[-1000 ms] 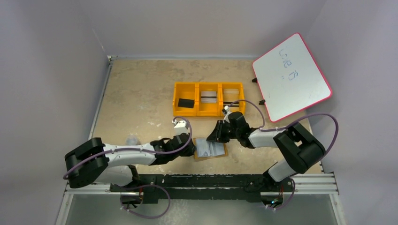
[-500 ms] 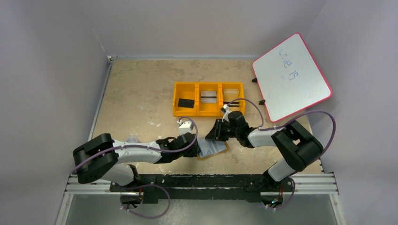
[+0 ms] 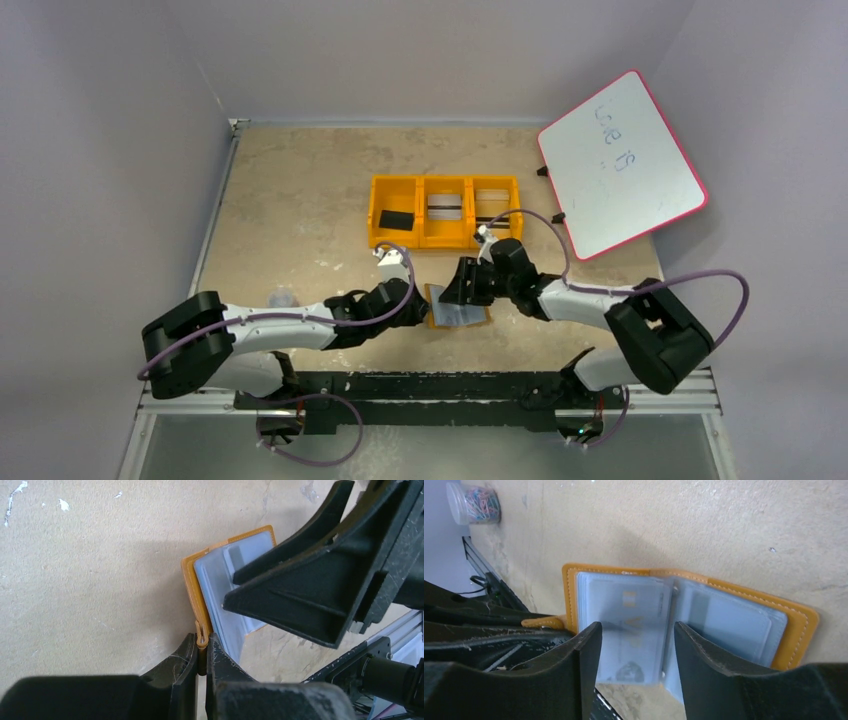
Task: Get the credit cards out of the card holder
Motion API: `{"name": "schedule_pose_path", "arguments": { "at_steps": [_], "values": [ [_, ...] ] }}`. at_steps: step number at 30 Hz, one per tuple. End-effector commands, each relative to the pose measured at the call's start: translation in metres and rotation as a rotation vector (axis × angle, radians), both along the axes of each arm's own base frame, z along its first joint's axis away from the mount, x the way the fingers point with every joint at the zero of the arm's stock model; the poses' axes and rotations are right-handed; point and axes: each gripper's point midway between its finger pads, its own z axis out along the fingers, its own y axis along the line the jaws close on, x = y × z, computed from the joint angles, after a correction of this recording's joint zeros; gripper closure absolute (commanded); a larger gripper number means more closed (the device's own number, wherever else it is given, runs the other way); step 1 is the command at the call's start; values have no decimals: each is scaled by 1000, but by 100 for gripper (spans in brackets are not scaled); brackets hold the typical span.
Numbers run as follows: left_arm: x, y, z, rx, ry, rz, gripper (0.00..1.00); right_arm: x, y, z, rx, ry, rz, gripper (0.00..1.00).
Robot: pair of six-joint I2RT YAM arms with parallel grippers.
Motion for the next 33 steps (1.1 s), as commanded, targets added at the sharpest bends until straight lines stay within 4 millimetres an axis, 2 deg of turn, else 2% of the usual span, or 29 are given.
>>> {"name": "schedule_pose_path", "arguments": {
  "at_steps": [1, 3, 6, 11, 16, 20, 26, 33],
  "values": [
    [14, -6, 24, -39, -65, 38, 100, 5, -13, 8, -104, -51, -11, 40],
    [13, -7, 23, -40, -62, 36, 100, 9, -19, 11, -143, -76, -15, 37],
    [13, -9, 23, -45, -61, 29, 100, 11, -21, 16, -160, -108, 0, 24],
    [13, -12, 27, -64, -67, 21, 100, 7, -7, 20, -156, -119, 44, 23],
    [13, -12, 28, -65, -69, 20, 100, 5, 6, 12, -228, -117, 50, 22],
    [12, -11, 28, -65, -67, 18, 100, 12, -5, 3, -333, -116, -11, 25],
    [12, -6, 28, -58, -74, 32, 100, 17, -14, 10, -361, -145, -53, 39],
    [13, -4, 27, -48, -72, 36, 100, 20, -32, 18, -423, -160, -122, 41]
  ]
}}
